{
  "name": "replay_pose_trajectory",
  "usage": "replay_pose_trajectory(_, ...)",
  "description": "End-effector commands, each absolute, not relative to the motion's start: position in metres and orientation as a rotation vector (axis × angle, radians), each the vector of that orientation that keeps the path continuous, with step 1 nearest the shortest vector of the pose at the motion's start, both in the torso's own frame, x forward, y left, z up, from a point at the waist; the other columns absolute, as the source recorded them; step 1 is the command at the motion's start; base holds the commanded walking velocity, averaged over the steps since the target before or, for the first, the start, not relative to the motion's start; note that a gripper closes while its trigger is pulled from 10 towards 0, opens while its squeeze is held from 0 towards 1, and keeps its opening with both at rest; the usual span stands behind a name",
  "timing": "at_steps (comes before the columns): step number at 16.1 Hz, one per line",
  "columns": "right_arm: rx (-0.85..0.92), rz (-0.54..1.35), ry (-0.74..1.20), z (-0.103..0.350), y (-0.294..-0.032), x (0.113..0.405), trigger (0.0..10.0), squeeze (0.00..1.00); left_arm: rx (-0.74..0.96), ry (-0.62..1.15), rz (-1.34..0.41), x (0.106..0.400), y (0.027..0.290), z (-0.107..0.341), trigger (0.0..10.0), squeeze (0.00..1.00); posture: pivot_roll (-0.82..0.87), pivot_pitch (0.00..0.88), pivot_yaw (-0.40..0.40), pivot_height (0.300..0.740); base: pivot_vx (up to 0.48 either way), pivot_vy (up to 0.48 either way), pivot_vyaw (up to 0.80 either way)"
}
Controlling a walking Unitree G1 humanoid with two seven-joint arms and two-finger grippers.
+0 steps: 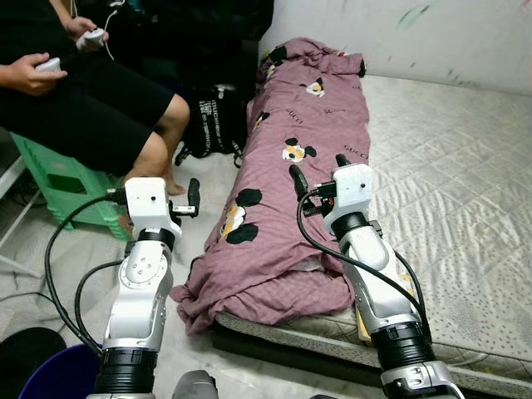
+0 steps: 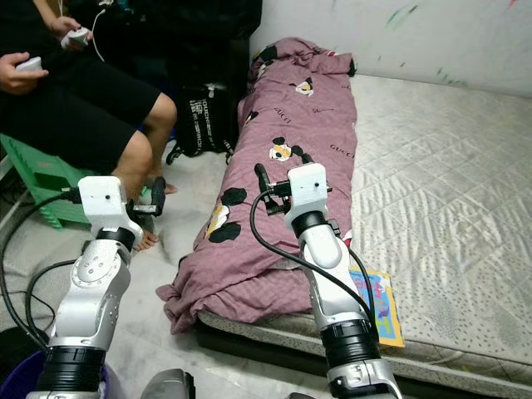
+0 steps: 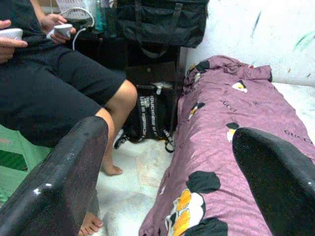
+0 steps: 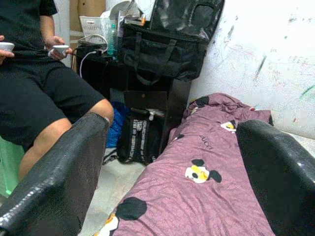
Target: Clean up the room
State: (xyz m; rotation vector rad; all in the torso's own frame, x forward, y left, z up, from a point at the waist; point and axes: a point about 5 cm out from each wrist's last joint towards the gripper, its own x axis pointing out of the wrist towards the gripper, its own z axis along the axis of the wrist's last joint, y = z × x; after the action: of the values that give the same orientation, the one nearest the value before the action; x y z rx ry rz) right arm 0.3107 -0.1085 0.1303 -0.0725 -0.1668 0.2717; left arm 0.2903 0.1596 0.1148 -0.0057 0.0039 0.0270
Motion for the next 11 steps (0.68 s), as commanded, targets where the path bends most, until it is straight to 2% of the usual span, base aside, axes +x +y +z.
replay_pose_trajectory(1,-0.071,0.268,-0.168,0.131,-0.109,0.314,10.0,0.00,-0.010,-0.002,0.021,0.293,0.159,0.117,10.0,0.00,0.01,0.000,0.000,0.740,0.000,0.000,0.00)
replay_pose_trajectory(3,-0.086,0.291,-0.159,0.130,-0.108,0.314,10.0,0.00,-0.022,-0.002,0.034,0.292,0.158,0.116,10.0,0.00,0.02,0.000,-0.028,0.740,0.000,0.000,0.00)
replay_pose_trajectory(4,-0.100,0.323,-0.146,0.128,-0.108,0.314,10.0,0.00,-0.043,-0.006,0.058,0.289,0.158,0.116,10.0,0.00,0.04,0.000,-0.076,0.740,0.000,0.000,0.00)
replay_pose_trajectory(6,-0.117,0.380,-0.127,0.126,-0.105,0.315,10.0,0.00,-0.077,-0.013,0.106,0.282,0.159,0.114,10.0,0.00,0.06,0.000,-0.112,0.740,0.000,0.000,0.00)
replay_pose_trajectory(11,-0.117,0.395,-0.124,0.126,-0.103,0.314,10.0,0.00,-0.085,-0.005,0.110,0.278,0.159,0.113,10.0,0.00,0.06,0.000,-0.116,0.740,0.000,0.000,0.00)
